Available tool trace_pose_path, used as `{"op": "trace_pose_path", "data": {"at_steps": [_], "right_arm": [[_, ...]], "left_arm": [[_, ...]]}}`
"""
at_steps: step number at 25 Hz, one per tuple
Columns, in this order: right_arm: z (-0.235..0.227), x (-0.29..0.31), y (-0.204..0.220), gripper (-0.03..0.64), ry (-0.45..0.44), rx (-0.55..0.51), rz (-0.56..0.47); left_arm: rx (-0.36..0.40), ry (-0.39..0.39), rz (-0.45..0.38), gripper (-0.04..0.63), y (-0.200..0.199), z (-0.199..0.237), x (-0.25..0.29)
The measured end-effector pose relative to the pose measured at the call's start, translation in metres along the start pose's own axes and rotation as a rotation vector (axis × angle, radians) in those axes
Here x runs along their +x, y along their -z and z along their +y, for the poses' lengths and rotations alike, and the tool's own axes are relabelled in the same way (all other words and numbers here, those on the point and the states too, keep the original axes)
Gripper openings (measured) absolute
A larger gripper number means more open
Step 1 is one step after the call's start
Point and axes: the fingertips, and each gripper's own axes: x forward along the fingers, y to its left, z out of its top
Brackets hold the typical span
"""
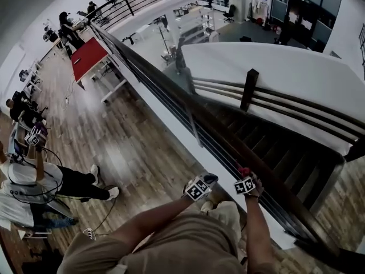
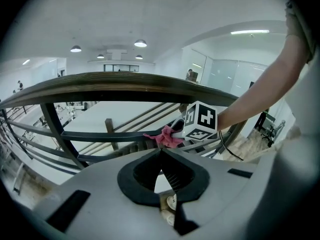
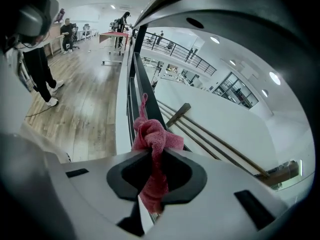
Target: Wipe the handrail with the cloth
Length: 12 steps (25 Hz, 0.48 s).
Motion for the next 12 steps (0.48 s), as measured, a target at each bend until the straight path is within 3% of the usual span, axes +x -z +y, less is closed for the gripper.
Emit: {"op": "trace_pose_path", "data": {"at_steps": [12], "right_arm": [[-0.013, -0.026, 0.069, 0.061, 0.018, 0.025, 0.046]], "left_arm": [[0.05, 0.027, 0.001, 0.018, 0.001, -0.037, 0.019]]}}
